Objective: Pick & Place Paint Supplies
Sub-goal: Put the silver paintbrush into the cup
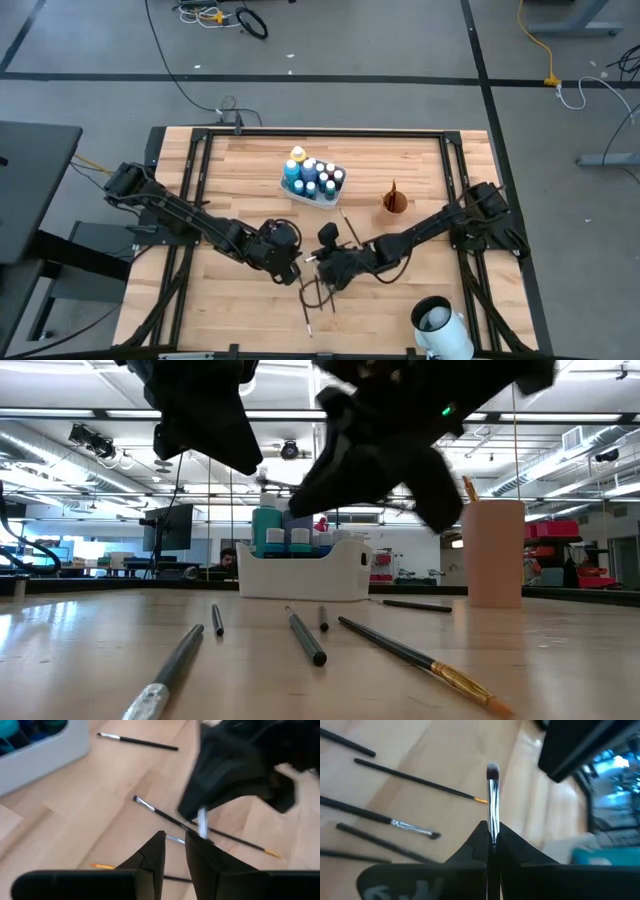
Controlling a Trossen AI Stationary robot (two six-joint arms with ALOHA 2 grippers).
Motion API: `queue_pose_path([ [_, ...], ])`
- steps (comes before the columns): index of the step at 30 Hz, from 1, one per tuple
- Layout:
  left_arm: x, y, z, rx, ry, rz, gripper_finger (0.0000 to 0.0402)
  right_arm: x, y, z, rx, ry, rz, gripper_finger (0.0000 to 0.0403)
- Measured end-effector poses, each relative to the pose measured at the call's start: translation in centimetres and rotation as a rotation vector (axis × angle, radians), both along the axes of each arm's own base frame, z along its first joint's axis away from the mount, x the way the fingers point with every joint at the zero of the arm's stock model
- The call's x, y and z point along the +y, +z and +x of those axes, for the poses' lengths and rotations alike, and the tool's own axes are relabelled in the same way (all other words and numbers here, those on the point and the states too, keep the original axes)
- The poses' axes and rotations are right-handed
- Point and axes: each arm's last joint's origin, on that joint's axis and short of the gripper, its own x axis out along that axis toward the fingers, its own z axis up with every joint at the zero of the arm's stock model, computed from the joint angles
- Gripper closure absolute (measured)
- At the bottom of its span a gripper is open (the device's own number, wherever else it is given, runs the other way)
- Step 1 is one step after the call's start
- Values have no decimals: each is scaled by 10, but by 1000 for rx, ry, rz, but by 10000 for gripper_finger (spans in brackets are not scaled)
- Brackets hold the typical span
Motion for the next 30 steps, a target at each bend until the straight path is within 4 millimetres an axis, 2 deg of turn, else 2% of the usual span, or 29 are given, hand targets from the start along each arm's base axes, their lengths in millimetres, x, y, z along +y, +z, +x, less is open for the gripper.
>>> queue_pose_path([
  [4, 1, 0, 0, -2, -6, 45, 319, 13, 22, -16, -51, -74, -57, 390],
  [9, 2, 1, 0, -28, 36, 113, 320, 18, 64, -40, -177, -217, -93, 390],
  [13, 1, 4, -2, -42, 37, 168, 320, 5, 95, -67, -294, -353, -108, 390],
  [15, 1, 4, -2, -37, 23, 177, 320, -9, 100, -84, -346, -400, -32, 390],
  [19, -1, 4, -2, -32, -5, 197, 320, -42, 86, -114, -479, -425, 137, 390],
  [23, 0, 4, -2, -34, -4, 216, 320, -73, 70, -134, -696, -408, 276, 390],
  [30, 0, 4, -1, -41, 4, 217, 320, -109, 28, -168, -855, -479, 287, 389],
])
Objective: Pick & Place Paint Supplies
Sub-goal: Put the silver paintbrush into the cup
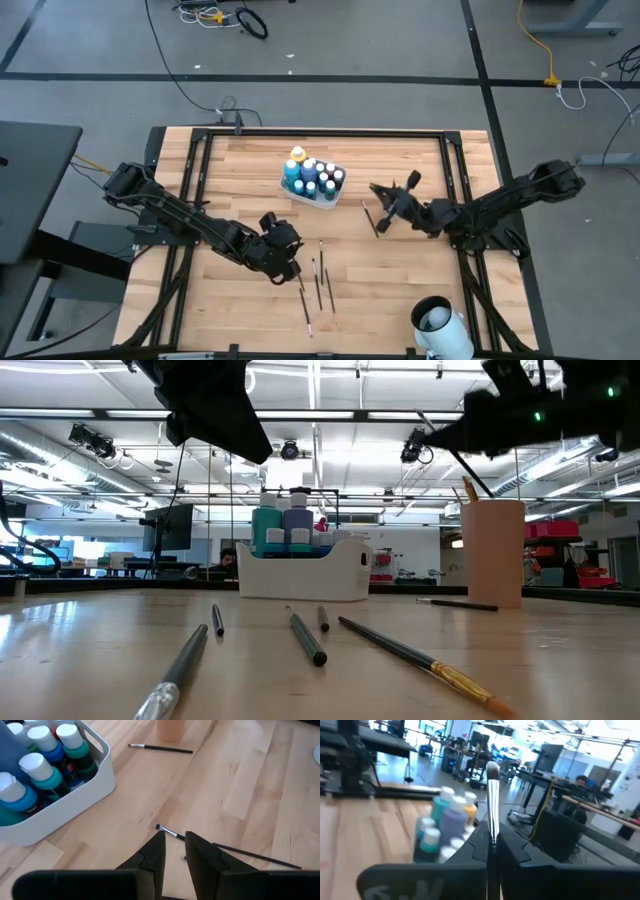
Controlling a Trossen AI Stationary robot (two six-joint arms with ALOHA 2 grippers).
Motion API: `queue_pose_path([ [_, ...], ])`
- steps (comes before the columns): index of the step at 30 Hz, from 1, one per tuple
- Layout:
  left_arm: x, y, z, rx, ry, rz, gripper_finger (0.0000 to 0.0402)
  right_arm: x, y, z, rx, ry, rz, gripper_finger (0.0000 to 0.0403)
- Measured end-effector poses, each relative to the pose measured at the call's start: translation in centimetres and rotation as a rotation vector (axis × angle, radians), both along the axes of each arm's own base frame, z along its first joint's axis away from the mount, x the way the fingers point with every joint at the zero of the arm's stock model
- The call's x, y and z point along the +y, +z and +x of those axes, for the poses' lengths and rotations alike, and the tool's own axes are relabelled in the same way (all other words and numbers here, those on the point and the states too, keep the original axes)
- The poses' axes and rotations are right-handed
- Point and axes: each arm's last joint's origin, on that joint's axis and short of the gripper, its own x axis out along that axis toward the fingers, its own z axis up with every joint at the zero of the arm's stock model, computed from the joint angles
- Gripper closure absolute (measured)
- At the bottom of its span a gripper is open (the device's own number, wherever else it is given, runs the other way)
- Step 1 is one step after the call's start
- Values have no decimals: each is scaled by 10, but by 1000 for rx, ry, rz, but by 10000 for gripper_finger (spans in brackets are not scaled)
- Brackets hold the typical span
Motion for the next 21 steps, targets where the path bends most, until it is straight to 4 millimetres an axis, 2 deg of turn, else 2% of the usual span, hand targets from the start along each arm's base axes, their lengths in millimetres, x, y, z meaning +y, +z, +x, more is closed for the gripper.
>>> queue_pose_path([
  [6, 1, 0, 0, -6, 11, 0, 320, -8, -19, -18, -15, -11, 10, 387],
  [21, 0, 3, 4, -59, 23, -37, 320, -8, -27, -19, 15, -7, 47, 319],
])
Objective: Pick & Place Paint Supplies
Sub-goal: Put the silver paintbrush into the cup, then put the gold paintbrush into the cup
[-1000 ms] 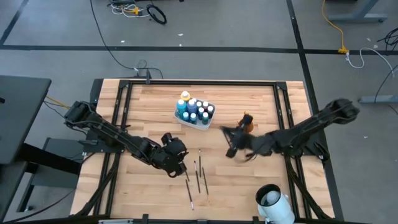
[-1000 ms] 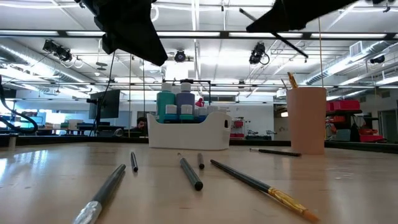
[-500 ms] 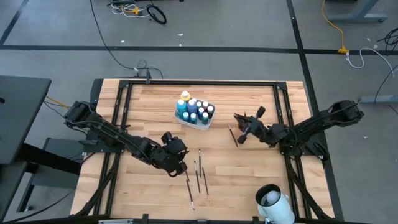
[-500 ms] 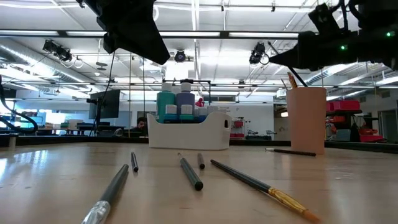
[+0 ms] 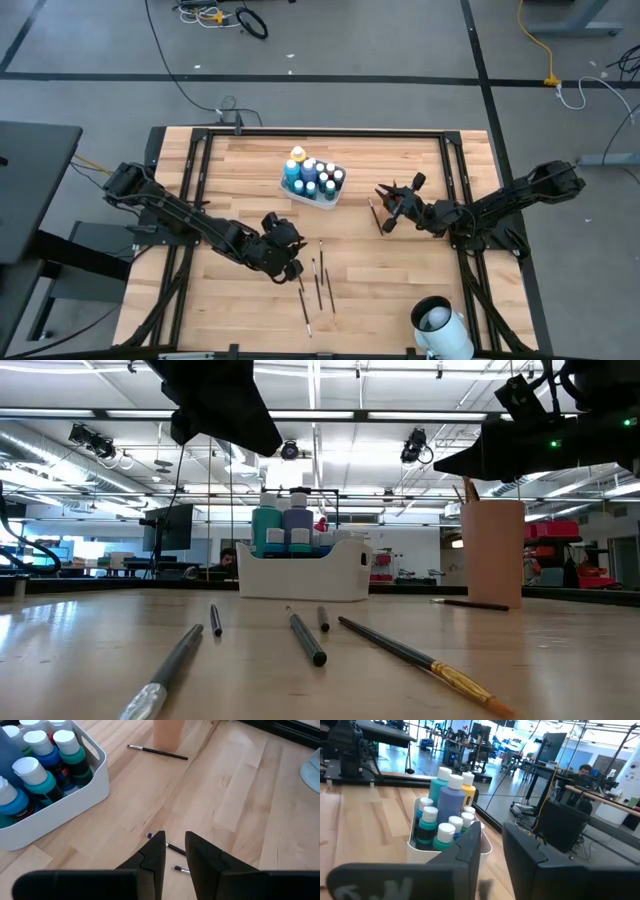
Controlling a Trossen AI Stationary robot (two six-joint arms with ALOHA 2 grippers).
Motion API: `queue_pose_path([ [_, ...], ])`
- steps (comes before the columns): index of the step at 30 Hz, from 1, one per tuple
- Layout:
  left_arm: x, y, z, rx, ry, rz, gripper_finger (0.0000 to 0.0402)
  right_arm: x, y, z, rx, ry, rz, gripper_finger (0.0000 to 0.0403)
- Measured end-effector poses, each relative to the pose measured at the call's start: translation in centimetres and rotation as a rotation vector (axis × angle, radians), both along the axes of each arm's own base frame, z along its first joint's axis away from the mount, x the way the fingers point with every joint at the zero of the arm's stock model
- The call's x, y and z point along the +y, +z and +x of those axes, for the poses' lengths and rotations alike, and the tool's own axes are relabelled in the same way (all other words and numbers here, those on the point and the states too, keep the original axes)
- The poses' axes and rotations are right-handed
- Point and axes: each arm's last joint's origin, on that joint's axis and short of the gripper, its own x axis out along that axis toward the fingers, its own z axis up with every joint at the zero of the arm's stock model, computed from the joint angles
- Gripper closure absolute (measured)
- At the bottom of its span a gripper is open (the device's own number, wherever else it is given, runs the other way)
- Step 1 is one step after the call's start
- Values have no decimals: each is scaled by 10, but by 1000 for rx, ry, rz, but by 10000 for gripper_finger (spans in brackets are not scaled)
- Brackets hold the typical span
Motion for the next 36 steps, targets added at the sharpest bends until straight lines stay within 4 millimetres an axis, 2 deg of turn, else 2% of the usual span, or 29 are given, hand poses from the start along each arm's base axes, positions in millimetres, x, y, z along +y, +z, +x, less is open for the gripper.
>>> queue_pose_path([
  [6, 0, 0, 0, 0, 1, -5, 320, 4, 4, -1, -33, 22, -13, 294],
  [11, 0, 0, 0, 1, 1, -4, 320, 12, 14, -3, -124, 71, -19, 289],
  [17, 0, -1, -1, 13, 1, 1, 320, 23, 23, -3, -207, 277, -60, 288],
  [20, 0, -2, 0, 2, 28, -48, 320, 27, 30, 1, -236, 334, -59, 288],
  [30, 3, -10, -8, 33, 195, -203, 318, 31, 31, 12, -144, 362, -68, 289],
  [36, 9, -25, -6, 97, 281, -212, 289, 31, 30, 12, -134, 362, -69, 289],
])
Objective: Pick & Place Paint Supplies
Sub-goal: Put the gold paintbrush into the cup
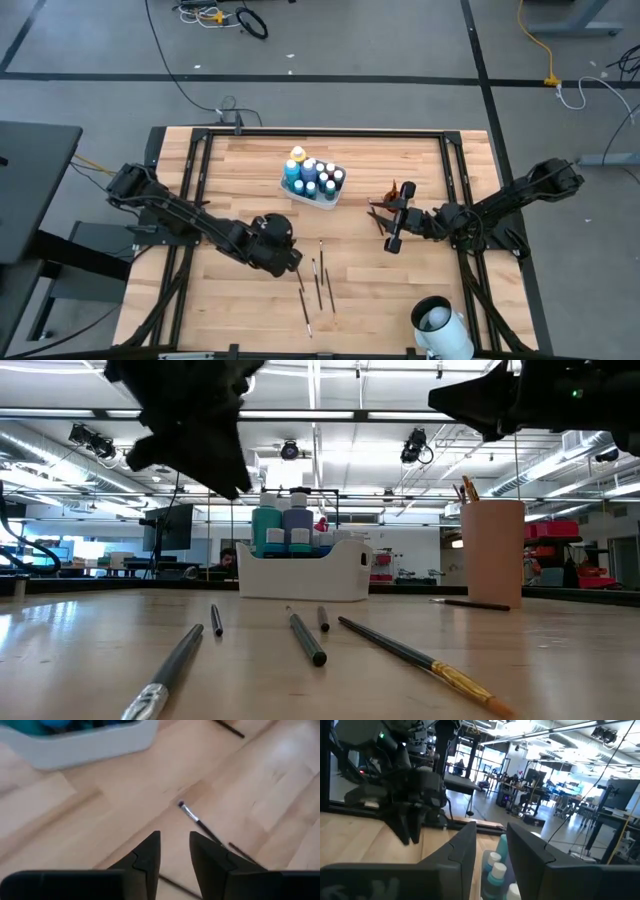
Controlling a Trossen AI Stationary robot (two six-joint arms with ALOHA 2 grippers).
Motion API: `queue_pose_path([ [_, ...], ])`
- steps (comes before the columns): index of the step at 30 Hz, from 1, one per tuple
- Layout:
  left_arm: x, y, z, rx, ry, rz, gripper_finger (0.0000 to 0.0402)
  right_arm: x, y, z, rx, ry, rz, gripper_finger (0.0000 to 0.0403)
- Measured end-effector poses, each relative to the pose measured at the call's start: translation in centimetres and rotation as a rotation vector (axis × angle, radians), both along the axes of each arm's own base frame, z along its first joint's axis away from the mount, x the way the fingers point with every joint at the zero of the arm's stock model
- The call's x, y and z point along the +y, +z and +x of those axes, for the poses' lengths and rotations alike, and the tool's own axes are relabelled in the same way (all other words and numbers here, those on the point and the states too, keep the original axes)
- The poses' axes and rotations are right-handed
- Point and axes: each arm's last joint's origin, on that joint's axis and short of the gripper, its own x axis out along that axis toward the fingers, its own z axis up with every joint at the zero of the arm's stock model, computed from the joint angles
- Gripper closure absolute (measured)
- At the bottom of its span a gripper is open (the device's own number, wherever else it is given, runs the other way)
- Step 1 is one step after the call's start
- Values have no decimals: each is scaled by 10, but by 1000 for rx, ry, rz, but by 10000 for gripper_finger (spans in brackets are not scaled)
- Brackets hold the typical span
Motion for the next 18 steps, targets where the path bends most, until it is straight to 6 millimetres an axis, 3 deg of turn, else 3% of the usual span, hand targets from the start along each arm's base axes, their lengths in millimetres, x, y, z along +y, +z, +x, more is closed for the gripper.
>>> queue_pose_path([
  [10, 4, -43, 15, 104, 130, -133, 239, 1, 0, 2, 13, 19, -7, 289],
  [18, 4, -75, 19, 196, 221, -172, 242, 1, 0, 2, 16, 28, -11, 289],
])
